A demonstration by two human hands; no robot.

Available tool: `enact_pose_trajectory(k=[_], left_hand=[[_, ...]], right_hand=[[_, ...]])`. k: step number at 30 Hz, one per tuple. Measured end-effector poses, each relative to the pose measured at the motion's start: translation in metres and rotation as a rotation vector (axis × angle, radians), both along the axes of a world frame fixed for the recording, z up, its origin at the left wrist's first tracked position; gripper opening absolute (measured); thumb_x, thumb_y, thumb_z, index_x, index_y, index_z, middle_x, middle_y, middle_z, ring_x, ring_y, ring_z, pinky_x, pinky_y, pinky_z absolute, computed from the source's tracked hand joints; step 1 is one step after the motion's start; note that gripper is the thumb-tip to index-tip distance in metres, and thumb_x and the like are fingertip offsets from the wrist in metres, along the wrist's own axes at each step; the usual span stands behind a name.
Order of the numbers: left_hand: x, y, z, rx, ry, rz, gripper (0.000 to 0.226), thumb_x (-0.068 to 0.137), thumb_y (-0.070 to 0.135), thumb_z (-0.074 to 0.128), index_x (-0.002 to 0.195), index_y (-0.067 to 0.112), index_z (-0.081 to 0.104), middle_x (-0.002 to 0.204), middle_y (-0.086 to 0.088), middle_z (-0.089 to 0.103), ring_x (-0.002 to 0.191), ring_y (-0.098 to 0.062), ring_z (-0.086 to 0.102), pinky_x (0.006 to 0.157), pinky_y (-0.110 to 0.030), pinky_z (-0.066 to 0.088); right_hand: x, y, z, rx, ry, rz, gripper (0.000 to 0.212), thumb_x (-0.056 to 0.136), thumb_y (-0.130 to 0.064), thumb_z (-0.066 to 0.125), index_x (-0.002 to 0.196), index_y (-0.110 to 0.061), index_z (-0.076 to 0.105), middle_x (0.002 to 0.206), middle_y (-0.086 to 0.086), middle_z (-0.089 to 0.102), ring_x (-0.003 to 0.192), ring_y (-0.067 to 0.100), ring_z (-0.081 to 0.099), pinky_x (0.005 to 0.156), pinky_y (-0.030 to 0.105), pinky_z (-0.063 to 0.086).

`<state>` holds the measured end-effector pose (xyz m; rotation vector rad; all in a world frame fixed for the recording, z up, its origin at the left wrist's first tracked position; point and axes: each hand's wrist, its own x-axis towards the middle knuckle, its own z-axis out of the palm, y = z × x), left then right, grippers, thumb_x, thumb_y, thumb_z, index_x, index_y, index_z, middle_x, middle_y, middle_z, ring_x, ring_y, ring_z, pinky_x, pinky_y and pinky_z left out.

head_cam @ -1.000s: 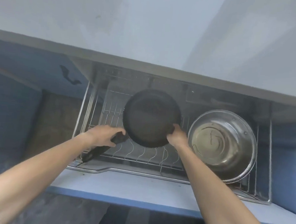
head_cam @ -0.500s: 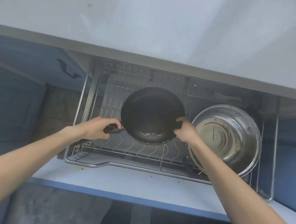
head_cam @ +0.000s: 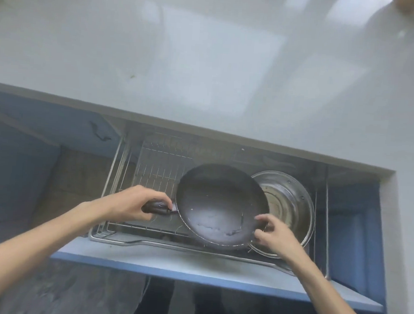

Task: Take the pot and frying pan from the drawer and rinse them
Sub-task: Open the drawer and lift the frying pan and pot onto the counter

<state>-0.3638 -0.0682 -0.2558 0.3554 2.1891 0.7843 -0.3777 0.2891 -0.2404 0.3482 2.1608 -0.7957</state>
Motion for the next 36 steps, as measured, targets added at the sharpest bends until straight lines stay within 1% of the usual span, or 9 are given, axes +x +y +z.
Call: enact_pose_trajectory(k=[3,6,9,12,15,20,25,31,36], left_hand=[[0.008,-0.001,0.059,0.063,0.007,-0.036,0.064,0.077,0.008,0.058,0.104,0.065,0.047,0.105,0.041,0.058,0.099,0.016,0.054,0.084,-0.007,0.039],[0.026,-0.005,0.116,0.144,0.035,-0.063,0.051,0.079,0.017,0.059,0.109,0.058,0.054,0.113,0.033,0.058,0.107,0.011,0.054,0.092,-0.012,0.041],[0.048,-0.016,0.159,0.159,0.221,-0.098,0.046,0.082,0.031,0.057,0.115,0.062,0.051,0.122,0.035,0.049,0.11,0.014,0.051,0.089,-0.005,0.04],[0.044,-0.024,0.186,0.026,0.541,-0.1,0.037,0.088,0.045,0.047,0.119,0.064,0.046,0.121,0.035,0.049,0.105,0.017,0.049,0.082,-0.001,0.039],[-0.002,-0.028,0.205,0.037,0.592,-0.001,0.04,0.084,0.042,0.046,0.118,0.062,0.05,0.122,0.029,0.052,0.109,0.012,0.05,0.089,-0.008,0.039],[-0.113,-0.062,0.182,0.071,0.579,0.051,0.036,0.083,0.022,0.067,0.116,0.035,0.065,0.115,0.01,0.066,0.104,-0.004,0.061,0.092,-0.023,0.046],[-0.195,-0.084,0.141,-0.091,0.533,0.168,0.071,0.082,0.006,0.068,0.094,0.073,0.048,0.089,0.049,0.056,0.084,0.004,0.057,0.076,-0.023,0.043],[-0.227,-0.09,0.095,-0.179,0.464,0.197,0.044,0.086,0.008,0.061,0.114,0.042,0.059,0.108,0.007,0.067,0.096,-0.022,0.059,0.083,-0.037,0.047],[-0.24,-0.1,0.085,-0.268,0.475,0.148,0.043,0.086,0.008,0.064,0.118,0.035,0.056,0.113,-0.003,0.066,0.103,-0.027,0.058,0.088,-0.041,0.045]], right_hand=[[0.033,0.011,0.063,-0.026,0.028,-0.046,0.023,0.073,-0.018,0.069,0.083,-0.039,0.065,0.072,-0.005,0.07,0.07,0.008,0.065,0.067,0.012,0.046],[0.06,0.01,0.128,-0.031,0.104,-0.126,0.027,0.062,-0.014,0.08,0.066,-0.04,0.07,0.053,-0.006,0.065,0.05,0.0,0.058,0.062,0.006,0.041],[0.075,0.014,0.178,-0.05,0.281,-0.215,0.044,0.011,-0.027,0.093,0.05,-0.03,0.071,0.042,0.006,0.06,0.039,0.009,0.05,0.062,0.014,0.041],[0.057,0.012,0.211,-0.205,0.283,-0.124,0.037,0.06,-0.011,0.086,0.078,-0.041,0.073,0.053,-0.003,0.06,0.046,0.007,0.052,0.059,0.005,0.038],[-0.007,0.005,0.208,-0.276,0.495,-0.053,0.051,0.076,0.003,0.071,0.097,-0.043,0.065,0.096,-0.024,0.068,0.082,-0.006,0.064,0.073,0.001,0.044],[-0.138,-0.026,0.159,-0.307,0.641,0.014,0.038,0.078,0.001,0.063,0.105,-0.026,0.059,0.104,0.008,0.067,0.07,0.0,0.066,0.074,0.018,0.052],[-0.208,-0.059,0.102,-0.292,0.564,0.012,0.037,0.074,-0.007,0.064,0.102,-0.032,0.059,0.116,0.008,0.063,0.076,0.012,0.064,0.08,0.029,0.051],[-0.239,-0.072,0.057,-0.273,0.485,-0.031,0.036,0.076,-0.012,0.062,0.105,-0.032,0.058,0.089,0.001,0.064,0.081,0.015,0.063,0.083,0.033,0.049],[-0.254,-0.078,0.042,-0.251,0.499,0.019,0.032,0.077,-0.017,0.063,0.104,-0.032,0.057,0.087,0.004,0.059,0.08,0.016,0.055,0.057,0.012,0.042]])
